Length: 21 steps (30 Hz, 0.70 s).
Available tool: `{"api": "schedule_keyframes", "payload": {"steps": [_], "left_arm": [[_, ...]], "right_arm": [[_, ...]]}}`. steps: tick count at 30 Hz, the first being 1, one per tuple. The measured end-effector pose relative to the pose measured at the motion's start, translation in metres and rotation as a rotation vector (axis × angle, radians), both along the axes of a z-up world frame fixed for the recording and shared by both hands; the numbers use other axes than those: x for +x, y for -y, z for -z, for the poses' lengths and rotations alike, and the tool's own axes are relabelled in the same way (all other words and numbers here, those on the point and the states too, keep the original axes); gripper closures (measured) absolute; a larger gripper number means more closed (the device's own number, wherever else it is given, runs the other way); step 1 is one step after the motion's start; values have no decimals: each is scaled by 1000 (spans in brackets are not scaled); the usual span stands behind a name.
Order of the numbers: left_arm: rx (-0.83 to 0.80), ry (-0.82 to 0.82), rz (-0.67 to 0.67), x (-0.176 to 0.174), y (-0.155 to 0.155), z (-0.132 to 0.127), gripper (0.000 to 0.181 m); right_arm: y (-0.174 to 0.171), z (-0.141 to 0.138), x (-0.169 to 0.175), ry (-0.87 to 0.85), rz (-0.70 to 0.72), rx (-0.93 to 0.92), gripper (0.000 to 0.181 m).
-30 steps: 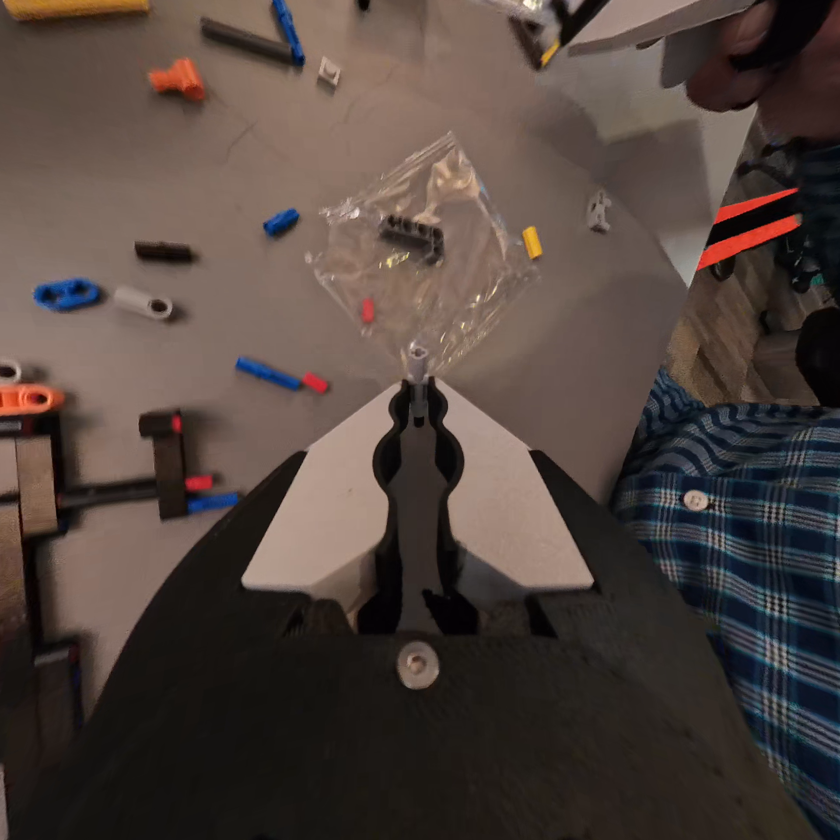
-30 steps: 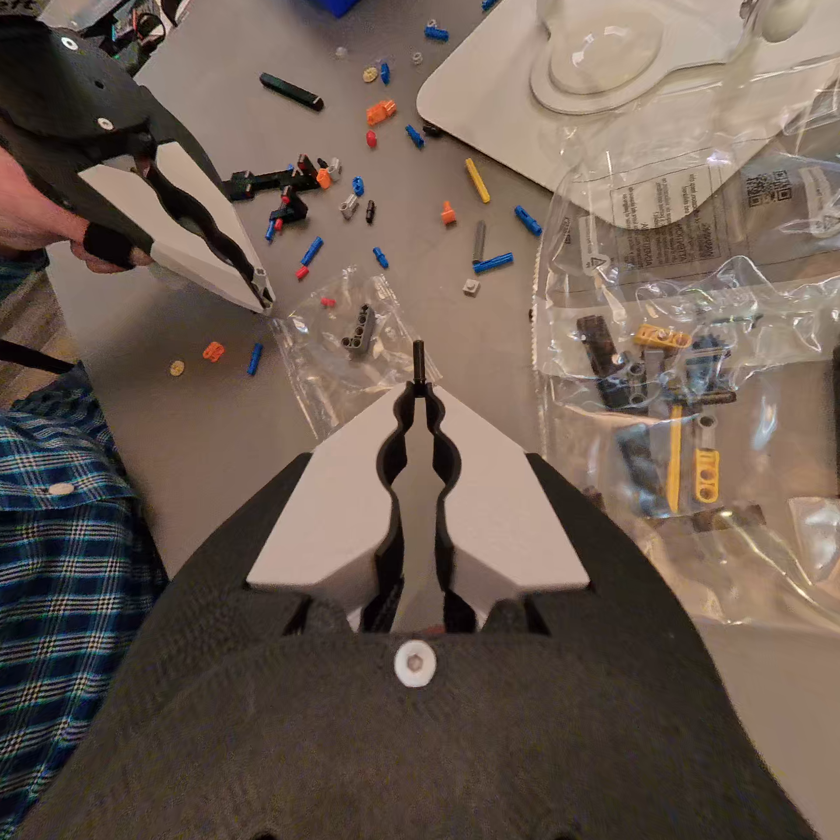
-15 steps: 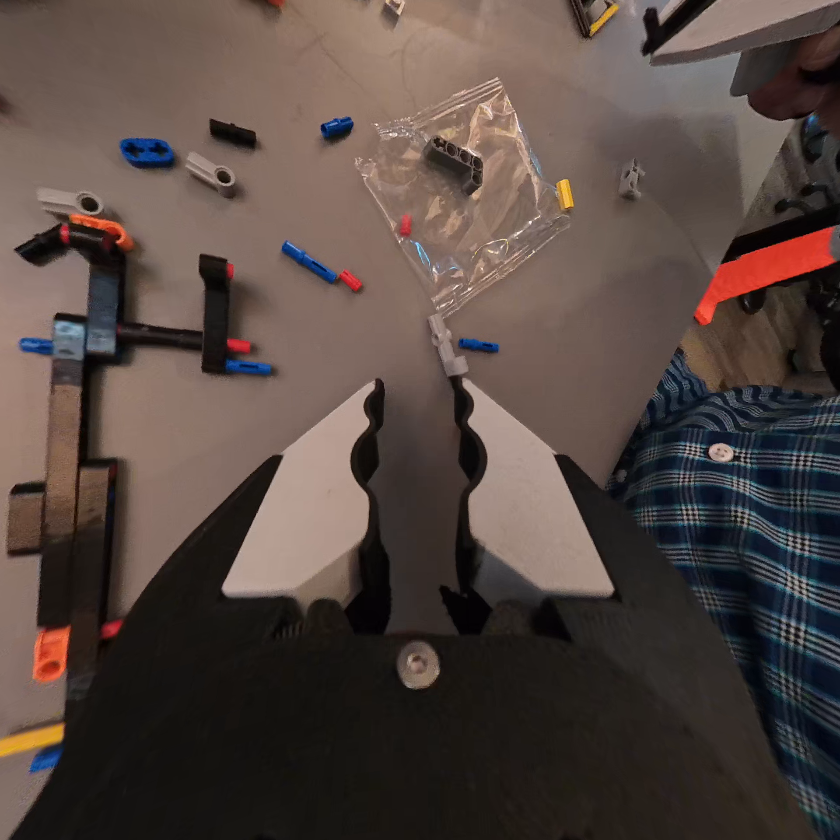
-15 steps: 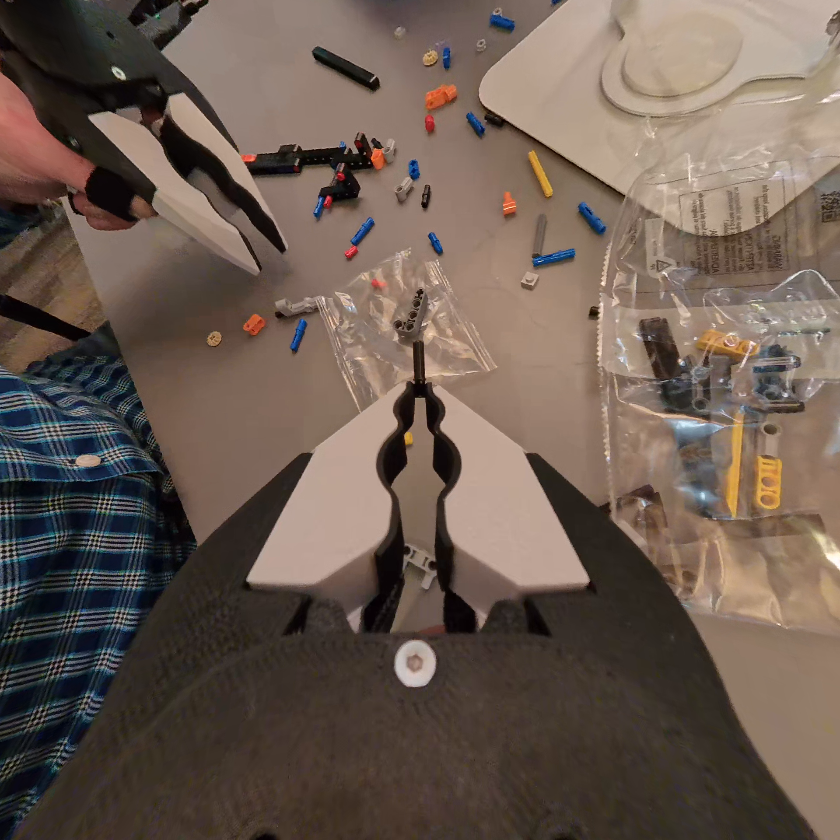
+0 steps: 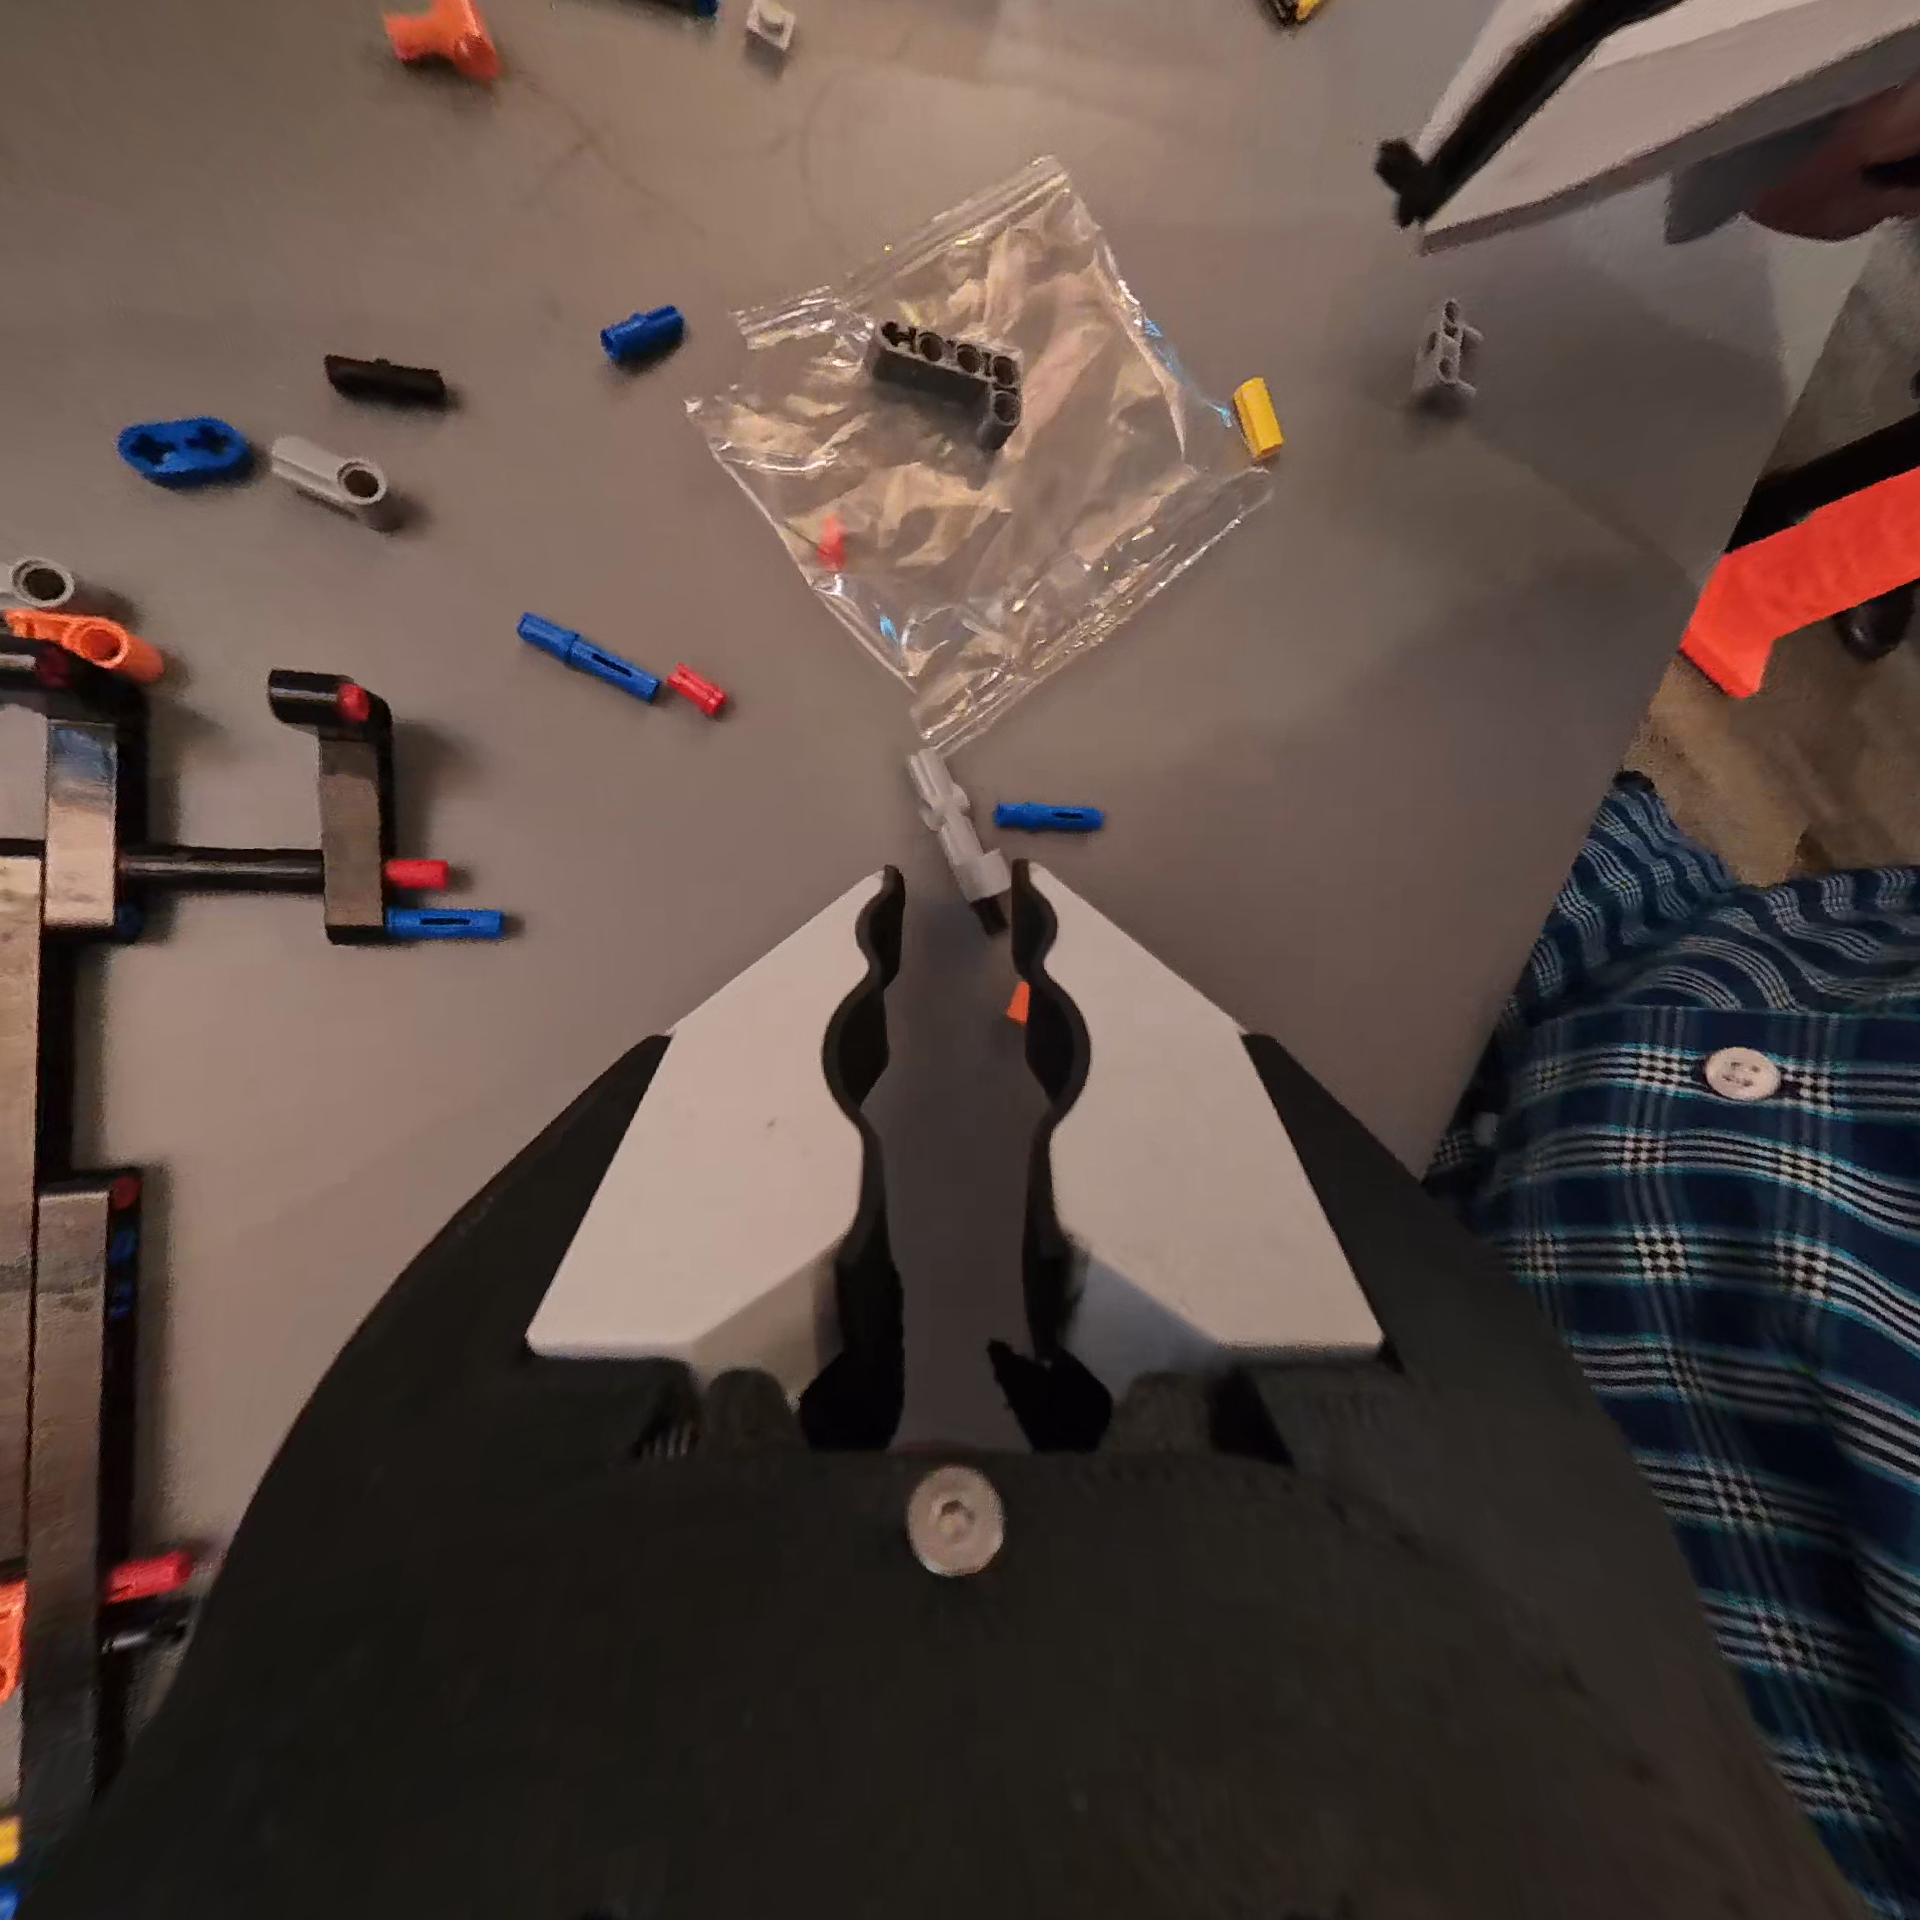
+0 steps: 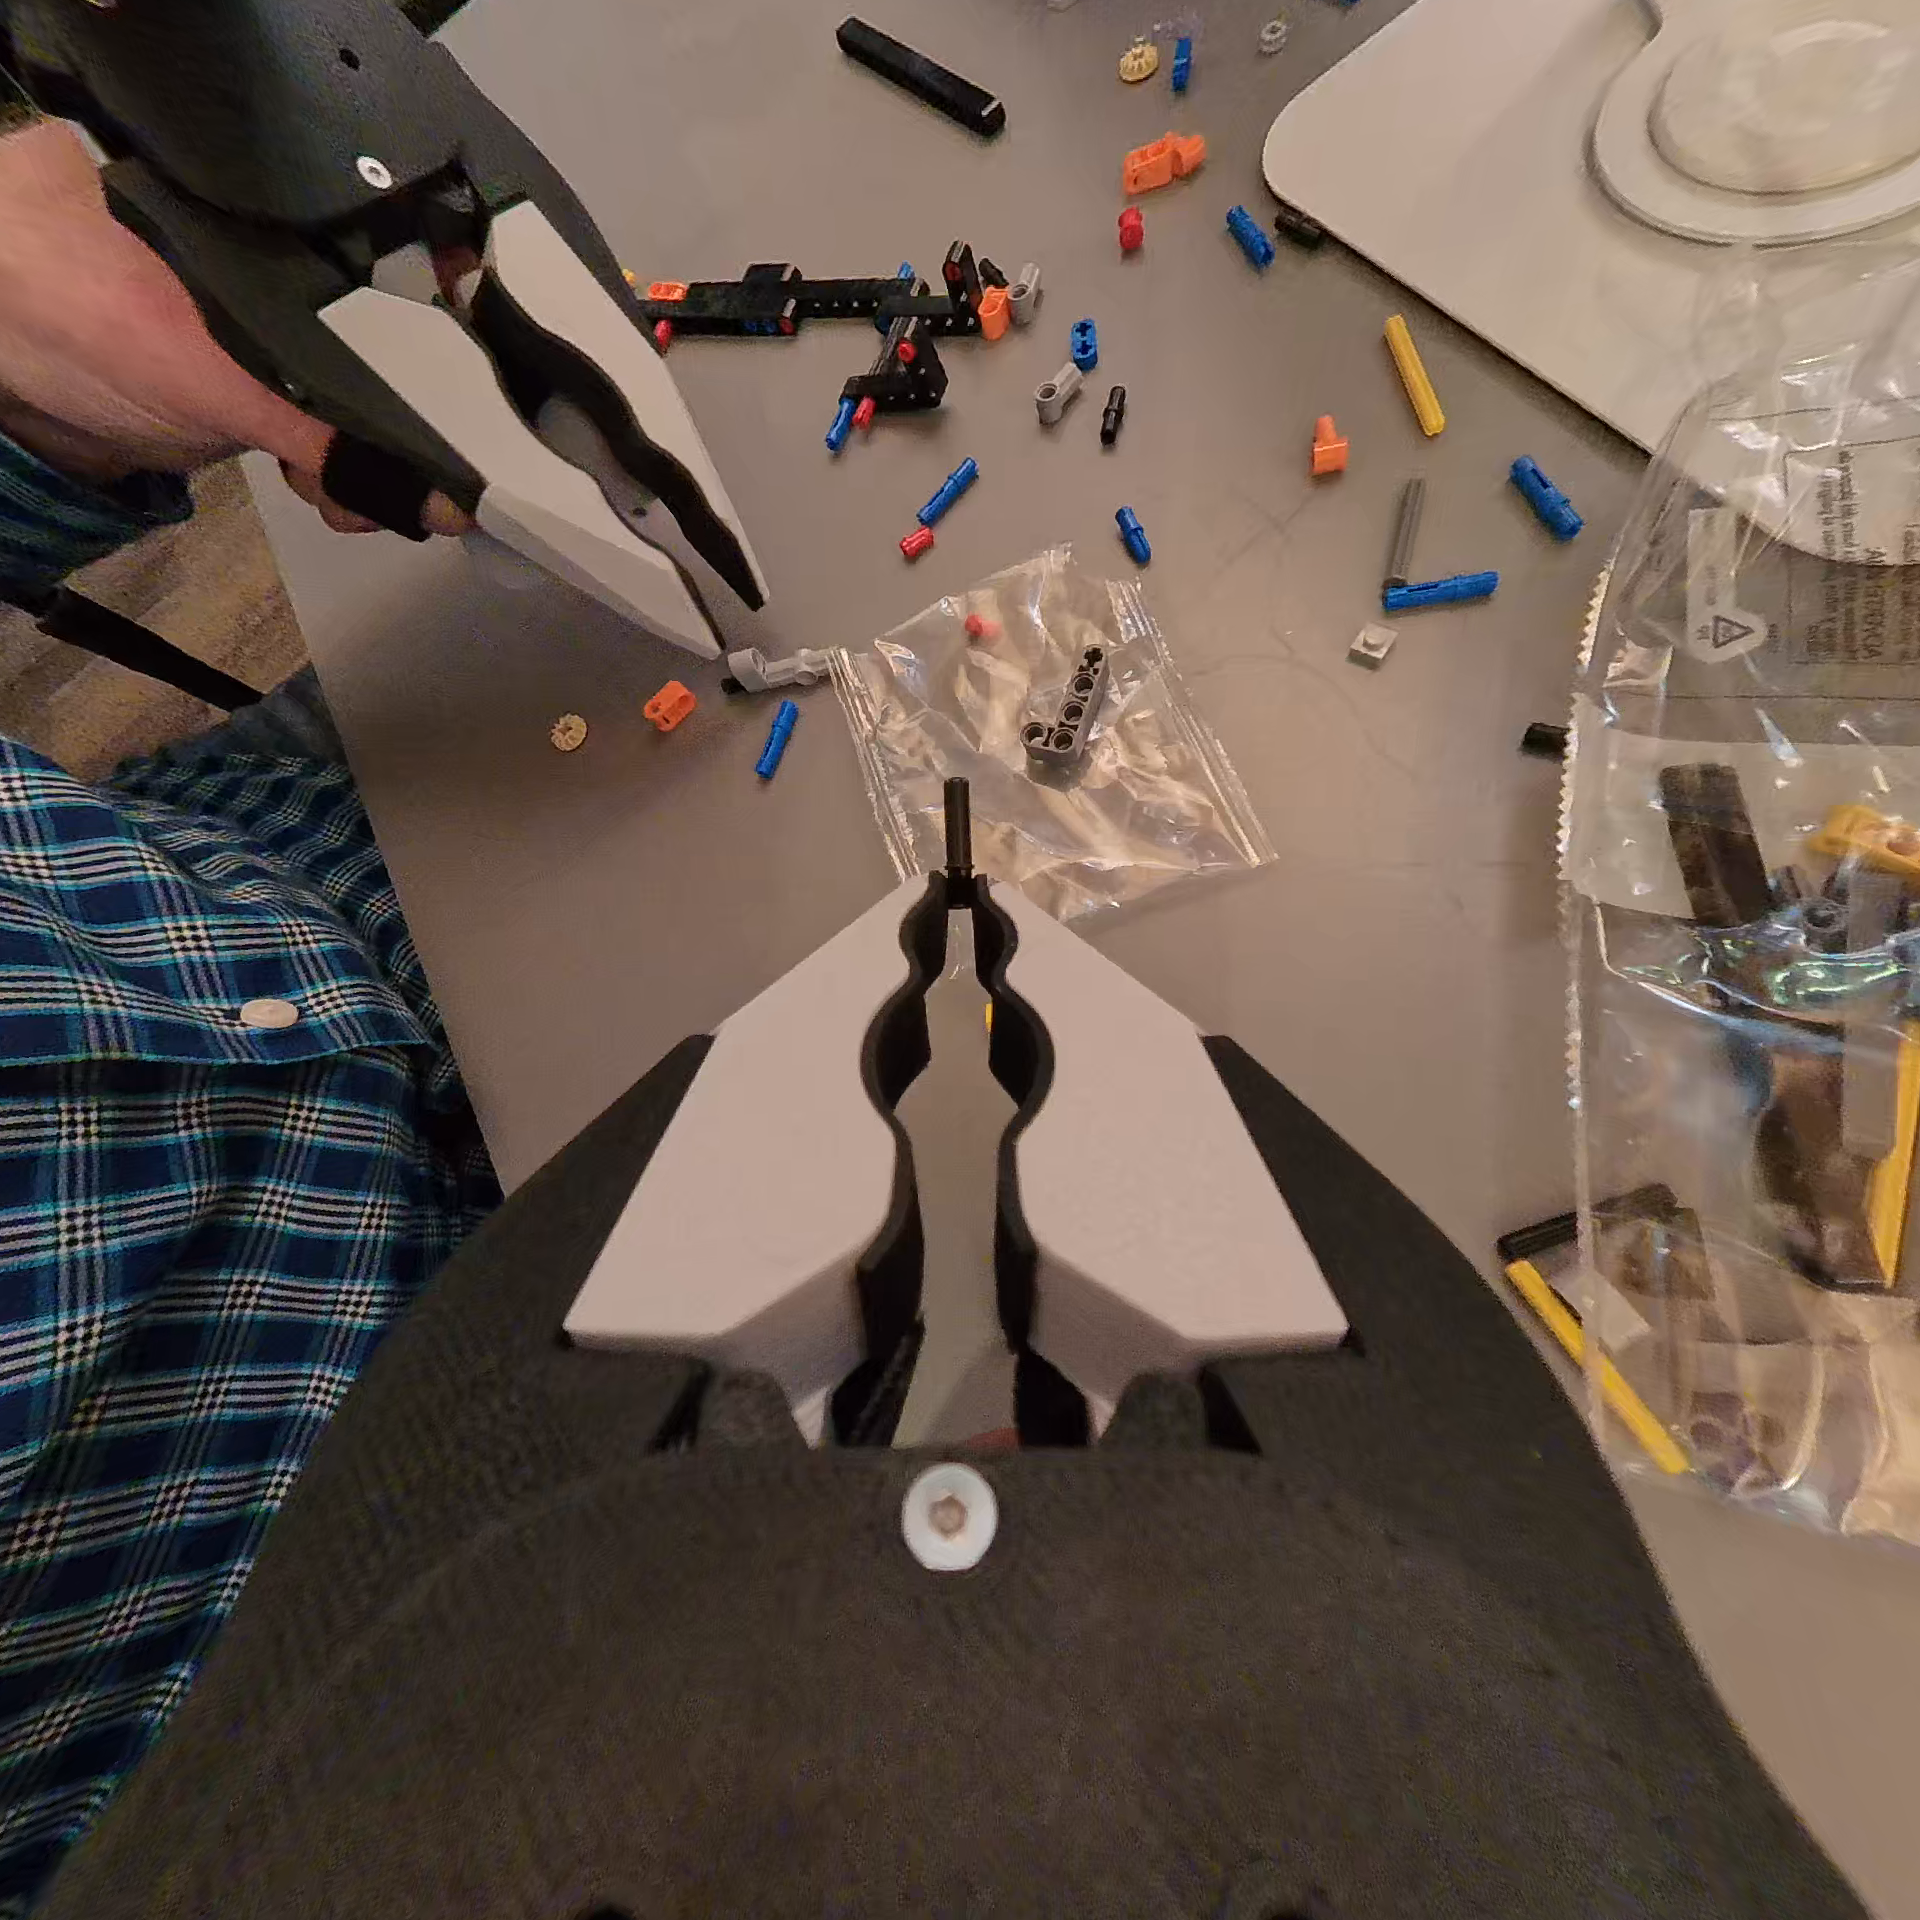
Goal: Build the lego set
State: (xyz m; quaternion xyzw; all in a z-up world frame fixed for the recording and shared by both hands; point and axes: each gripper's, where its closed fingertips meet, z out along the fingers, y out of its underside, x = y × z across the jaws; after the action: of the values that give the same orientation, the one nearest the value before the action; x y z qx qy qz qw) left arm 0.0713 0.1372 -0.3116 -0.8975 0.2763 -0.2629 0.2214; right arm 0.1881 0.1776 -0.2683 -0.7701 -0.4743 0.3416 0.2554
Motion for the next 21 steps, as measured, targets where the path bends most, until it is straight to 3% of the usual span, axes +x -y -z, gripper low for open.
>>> {"api": "schedule_keyframes", "payload": {"steps": [1,5,9,13,21], "left_arm": [[-6,6,-8,-1,-1,1,164],[-17,9,-52,-10,-5,5,171],[30,112,-1,9,-3,-15,164],[10,-17,12,5,0,8,165],[-19,-13,-76,-20,-7,9,171]], "right_arm": [[0,0,0,0,0,-1,179],[0,2,0,-3,-1,-7,179],[1,3,0,-7,-5,-9,179],[1,4,0,-11,-8,-11,179],[1,5,1,-17,-11,-16,179]]}}
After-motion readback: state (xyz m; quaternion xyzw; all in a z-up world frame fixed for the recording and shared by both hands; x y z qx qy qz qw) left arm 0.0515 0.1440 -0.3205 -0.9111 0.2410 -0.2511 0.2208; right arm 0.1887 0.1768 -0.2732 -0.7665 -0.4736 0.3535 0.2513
